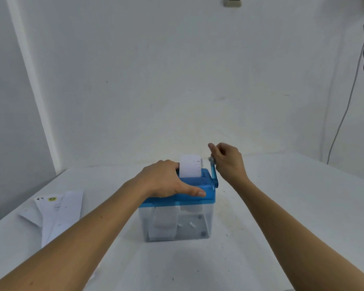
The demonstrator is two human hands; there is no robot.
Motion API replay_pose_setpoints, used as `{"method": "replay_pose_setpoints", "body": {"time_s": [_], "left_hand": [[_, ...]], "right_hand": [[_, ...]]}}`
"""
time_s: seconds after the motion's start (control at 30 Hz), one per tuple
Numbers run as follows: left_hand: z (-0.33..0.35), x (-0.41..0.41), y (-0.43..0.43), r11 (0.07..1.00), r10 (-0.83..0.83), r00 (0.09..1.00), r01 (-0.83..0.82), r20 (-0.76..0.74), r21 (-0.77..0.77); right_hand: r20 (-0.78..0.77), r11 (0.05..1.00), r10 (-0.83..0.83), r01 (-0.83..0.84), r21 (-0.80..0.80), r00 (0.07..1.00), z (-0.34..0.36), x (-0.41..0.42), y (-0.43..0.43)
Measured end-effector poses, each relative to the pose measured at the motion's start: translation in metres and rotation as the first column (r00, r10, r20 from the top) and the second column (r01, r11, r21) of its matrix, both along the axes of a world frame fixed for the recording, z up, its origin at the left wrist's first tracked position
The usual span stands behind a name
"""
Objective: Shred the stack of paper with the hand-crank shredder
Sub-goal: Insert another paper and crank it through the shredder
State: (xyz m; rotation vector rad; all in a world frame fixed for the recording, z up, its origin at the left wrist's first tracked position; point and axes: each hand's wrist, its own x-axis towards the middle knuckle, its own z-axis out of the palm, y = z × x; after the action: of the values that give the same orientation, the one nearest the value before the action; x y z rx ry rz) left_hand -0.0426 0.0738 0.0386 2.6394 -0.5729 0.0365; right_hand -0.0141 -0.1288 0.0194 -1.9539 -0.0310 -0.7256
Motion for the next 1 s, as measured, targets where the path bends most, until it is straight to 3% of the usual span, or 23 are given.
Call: {"method": "replay_pose_setpoints", "body": {"time_s": [0.13,0.27,0.37,0.47,0.57,0.73,0.87,1.0], "left_hand": [[-0.002,0.002,0.000,1.000,-0.004,1.000,0.004,0.019,0.002],[-0.002,0.001,-0.001,1.000,0.016,0.999,-0.017,0.043,0.020],[0.000,-0.002,-0.001,0.999,0.036,0.999,-0.037,0.036,0.029],[0.003,-0.003,-0.003,0.999,0.044,0.999,-0.044,0.022,0.029],[0.004,-0.003,-0.002,0.999,0.045,0.999,-0.045,0.004,0.025],[0.004,-0.004,-0.002,0.999,0.034,0.999,-0.034,-0.013,0.030],[0.005,-0.005,-0.002,1.000,0.022,0.999,-0.022,-0.028,0.010],[0.004,-0.005,-0.001,1.000,0.002,0.999,-0.002,-0.034,0.005]], "right_hand": [[-0.151,0.999,-0.035,0.028,-0.046,0.988,-0.045,0.003,0.004],[-0.271,0.999,-0.004,0.013,0.033,0.963,-0.076,-0.027,0.005],[-0.324,0.996,-0.025,-0.002,-0.084,0.946,-0.079,-0.059,0.001],[-0.310,0.993,0.056,-0.085,-0.082,0.949,-0.069,-0.093,-0.003],[-0.236,0.963,0.264,-0.269,0.012,0.935,-0.040,-0.122,-0.011],[-0.243,0.867,0.451,-0.486,-0.109,0.859,-0.010,-0.113,-0.029],[-0.052,0.879,0.478,-0.476,0.034,0.877,-0.003,-0.093,-0.022],[0.024,0.938,0.329,-0.330,0.111,0.944,0.007,-0.066,-0.011]]}}
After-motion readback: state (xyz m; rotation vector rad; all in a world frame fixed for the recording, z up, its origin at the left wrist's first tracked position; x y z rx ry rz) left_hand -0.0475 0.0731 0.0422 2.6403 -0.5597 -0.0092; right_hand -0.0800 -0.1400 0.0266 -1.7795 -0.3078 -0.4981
